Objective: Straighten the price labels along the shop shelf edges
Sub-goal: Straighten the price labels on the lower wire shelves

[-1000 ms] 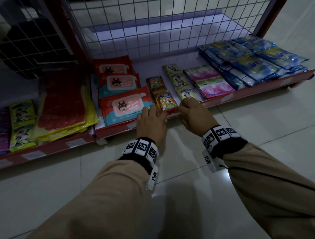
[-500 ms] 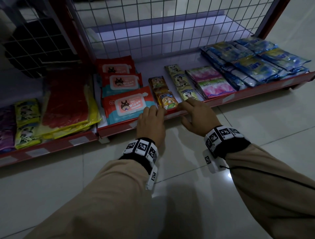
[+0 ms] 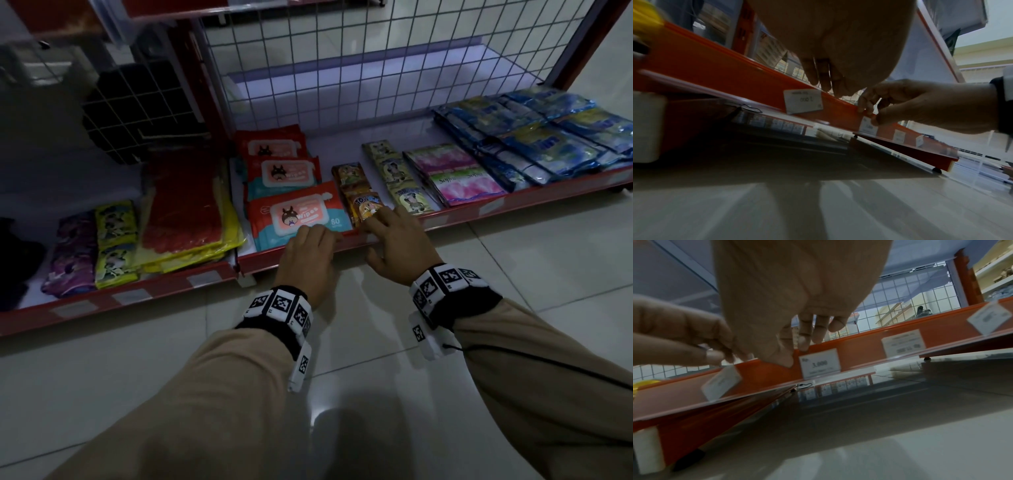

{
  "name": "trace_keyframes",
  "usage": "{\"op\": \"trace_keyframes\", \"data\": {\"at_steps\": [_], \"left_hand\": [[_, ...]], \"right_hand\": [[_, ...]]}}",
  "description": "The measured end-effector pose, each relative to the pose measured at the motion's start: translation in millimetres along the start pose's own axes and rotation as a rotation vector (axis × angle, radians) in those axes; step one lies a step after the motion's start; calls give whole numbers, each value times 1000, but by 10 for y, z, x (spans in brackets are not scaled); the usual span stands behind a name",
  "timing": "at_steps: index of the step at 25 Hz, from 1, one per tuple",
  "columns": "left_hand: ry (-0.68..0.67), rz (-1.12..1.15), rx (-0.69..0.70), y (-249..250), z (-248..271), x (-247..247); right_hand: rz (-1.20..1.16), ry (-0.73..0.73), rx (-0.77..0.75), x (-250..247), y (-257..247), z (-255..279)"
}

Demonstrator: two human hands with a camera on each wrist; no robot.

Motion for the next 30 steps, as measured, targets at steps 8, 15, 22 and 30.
{"op": "trace_keyframes", "data": {"at_steps": [8, 15, 22, 30], "left_hand": [[202, -75, -49, -279, 531, -154], [64, -147, -211, -552, 698, -67], [-67, -182, -157, -586, 809, 90], [-75, -159, -202, -608, 850, 123]], "right_hand": [[-46, 58, -98, 61, -403, 51], [-64, 67, -145, 132, -619, 78], [-262, 108, -85, 52, -826, -139], [-233, 183, -140, 118, -838, -76]]}}
Point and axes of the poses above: each hand's wrist, its own z-axis away from the middle knuckle, its own x-axis out of the palm, y = z × x, the point moved 9 cm from there along -z, towards the middle knuckle, and after that the axes turned 8 degrees about x, right-handed, at the moved point
